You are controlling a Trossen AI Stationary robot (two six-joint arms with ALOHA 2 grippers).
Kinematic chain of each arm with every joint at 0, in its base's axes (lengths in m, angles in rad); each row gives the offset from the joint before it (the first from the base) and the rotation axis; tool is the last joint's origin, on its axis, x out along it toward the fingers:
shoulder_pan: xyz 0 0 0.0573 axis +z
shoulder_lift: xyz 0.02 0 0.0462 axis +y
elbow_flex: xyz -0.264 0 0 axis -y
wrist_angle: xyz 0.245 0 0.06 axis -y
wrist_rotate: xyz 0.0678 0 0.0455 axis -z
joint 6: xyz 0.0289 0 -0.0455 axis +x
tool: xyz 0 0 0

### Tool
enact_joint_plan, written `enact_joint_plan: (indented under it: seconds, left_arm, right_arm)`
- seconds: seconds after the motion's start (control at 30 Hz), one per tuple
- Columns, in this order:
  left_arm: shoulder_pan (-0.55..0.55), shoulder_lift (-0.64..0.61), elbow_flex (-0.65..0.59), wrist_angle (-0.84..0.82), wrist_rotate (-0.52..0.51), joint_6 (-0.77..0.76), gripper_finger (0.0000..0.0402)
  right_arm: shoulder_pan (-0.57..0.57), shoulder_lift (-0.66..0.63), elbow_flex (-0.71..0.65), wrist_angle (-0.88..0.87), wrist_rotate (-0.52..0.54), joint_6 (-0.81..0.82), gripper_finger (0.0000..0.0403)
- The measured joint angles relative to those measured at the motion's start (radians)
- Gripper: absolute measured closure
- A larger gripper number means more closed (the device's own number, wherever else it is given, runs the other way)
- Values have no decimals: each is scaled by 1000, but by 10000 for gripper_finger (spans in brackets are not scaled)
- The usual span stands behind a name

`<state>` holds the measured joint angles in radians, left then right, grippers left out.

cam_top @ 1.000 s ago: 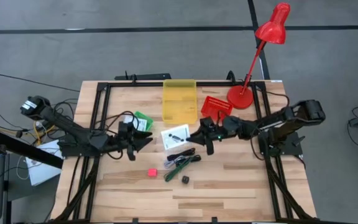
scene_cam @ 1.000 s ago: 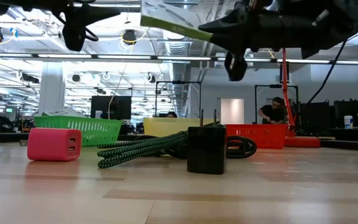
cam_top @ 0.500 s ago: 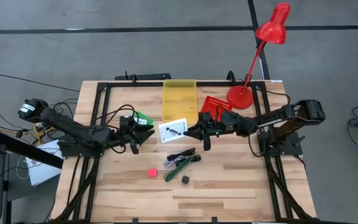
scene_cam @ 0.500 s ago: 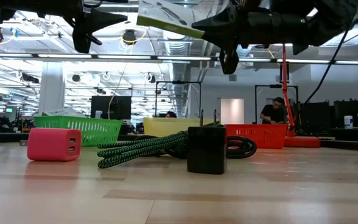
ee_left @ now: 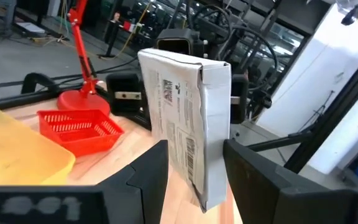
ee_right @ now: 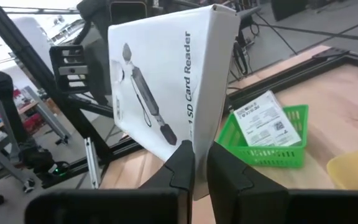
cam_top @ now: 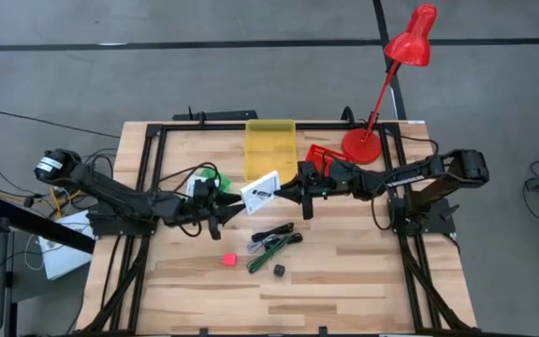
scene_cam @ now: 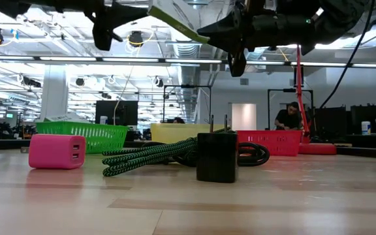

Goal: Pick and place items into bin
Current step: Put the white box into the green basket

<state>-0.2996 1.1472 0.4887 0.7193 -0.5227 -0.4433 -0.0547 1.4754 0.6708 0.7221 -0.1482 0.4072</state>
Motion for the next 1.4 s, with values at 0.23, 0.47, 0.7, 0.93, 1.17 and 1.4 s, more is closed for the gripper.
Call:
enact_joint_plan:
  seconds: [0.23, 0.47, 0.7, 0.93, 1.17, 1.4]
  left_arm:
    - [1, 0, 8, 6, 25, 10, 255]
    - [-29, 1, 8, 2, 28, 2, 255]
    - [-36, 1, 8, 3, 10, 5, 255]
    - [0, 0, 8, 6, -5, 11, 255]
    - [31, 0, 8, 6, -5, 12, 256]
    - [38, -1, 8, -21, 13, 21, 320]
  right_arm:
    - [0, 0, 3, -2, 0, 0, 384]
    - [-6, 2, 4, -12, -6, 1, 381]
    - [0, 2, 4, -10, -3, 3, 383]
    - [22, 2, 4, 11, 5, 3, 385]
    - [22, 2, 3, 12, 4, 3, 381]
    - [22, 2, 3, 11, 0, 0, 369]
